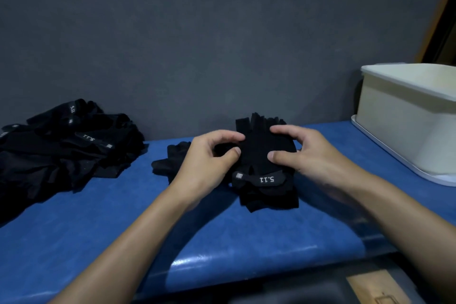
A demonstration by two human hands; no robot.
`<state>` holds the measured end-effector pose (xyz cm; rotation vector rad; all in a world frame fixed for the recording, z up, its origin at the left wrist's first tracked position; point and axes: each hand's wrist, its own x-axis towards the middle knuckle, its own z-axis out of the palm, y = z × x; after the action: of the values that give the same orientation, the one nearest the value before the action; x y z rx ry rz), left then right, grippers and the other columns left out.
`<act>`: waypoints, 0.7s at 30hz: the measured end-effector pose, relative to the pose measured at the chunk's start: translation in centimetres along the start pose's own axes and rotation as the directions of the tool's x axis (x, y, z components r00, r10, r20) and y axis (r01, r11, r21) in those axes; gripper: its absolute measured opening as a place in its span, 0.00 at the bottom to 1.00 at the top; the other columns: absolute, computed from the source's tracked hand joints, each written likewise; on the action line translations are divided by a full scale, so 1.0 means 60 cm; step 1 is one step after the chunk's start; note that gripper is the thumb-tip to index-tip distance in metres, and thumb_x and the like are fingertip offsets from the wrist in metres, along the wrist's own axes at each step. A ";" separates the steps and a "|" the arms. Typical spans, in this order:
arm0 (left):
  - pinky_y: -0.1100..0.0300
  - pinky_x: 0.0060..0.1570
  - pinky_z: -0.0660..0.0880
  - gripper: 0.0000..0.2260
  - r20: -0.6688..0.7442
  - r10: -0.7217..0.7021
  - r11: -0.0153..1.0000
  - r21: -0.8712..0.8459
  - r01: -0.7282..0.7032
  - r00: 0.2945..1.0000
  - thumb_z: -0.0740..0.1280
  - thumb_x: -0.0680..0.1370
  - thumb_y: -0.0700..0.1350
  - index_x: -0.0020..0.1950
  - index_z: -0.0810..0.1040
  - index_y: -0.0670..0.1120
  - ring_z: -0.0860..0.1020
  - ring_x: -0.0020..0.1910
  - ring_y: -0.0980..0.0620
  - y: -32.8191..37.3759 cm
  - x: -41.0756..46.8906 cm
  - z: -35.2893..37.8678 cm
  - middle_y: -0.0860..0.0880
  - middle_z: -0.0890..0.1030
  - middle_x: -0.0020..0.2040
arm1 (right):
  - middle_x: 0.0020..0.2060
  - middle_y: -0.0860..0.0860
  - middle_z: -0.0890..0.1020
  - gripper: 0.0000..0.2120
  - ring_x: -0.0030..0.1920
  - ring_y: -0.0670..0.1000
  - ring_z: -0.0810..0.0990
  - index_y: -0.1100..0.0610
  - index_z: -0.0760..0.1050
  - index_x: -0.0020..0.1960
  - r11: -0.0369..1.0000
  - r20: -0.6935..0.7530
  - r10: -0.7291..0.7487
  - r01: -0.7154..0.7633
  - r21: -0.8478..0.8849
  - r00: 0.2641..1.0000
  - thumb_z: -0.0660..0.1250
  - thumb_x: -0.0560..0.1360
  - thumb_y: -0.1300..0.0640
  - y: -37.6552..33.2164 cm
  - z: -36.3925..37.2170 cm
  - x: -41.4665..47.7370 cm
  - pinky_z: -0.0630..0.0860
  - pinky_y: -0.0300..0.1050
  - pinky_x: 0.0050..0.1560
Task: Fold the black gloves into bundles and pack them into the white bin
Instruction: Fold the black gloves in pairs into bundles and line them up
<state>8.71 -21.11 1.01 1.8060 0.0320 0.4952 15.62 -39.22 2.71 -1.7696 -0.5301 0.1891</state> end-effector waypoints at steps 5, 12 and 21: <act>0.65 0.53 0.79 0.14 0.039 -0.018 0.984 0.176 0.011 0.999 0.70 0.79 0.40 0.63 0.81 0.51 0.83 0.49 0.60 -0.012 0.004 0.000 0.59 0.82 0.56 | 0.47 0.56 0.85 0.15 0.46 0.53 0.85 0.55 0.79 0.56 0.995 0.011 0.092 -0.092 -0.026 0.996 0.74 0.71 0.63 0.009 -0.003 0.006 0.81 0.44 0.50; 0.66 0.68 0.67 0.19 0.143 -0.026 0.854 0.517 -0.052 0.989 0.70 0.79 0.48 0.70 0.75 0.52 0.73 0.65 0.61 -0.035 0.002 -0.001 0.59 0.77 0.61 | 0.45 0.51 0.81 0.09 0.39 0.47 0.80 0.49 0.79 0.51 0.980 -0.043 0.103 -0.108 -0.167 0.994 0.73 0.73 0.57 0.025 -0.001 0.015 0.72 0.38 0.40; 0.58 0.70 0.57 0.24 0.210 0.041 0.708 0.684 -0.177 0.977 0.65 0.80 0.56 0.75 0.70 0.50 0.67 0.68 0.58 -0.046 0.001 0.006 0.58 0.74 0.67 | 0.42 0.52 0.81 0.07 0.37 0.47 0.77 0.52 0.81 0.51 0.973 -0.041 0.116 -0.122 -0.198 0.992 0.72 0.74 0.56 0.027 -0.012 0.003 0.72 0.38 0.39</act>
<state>9.52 -20.62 -1.61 2.6220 -0.0171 0.4260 16.46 -40.08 1.42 -1.9992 -0.4338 0.1982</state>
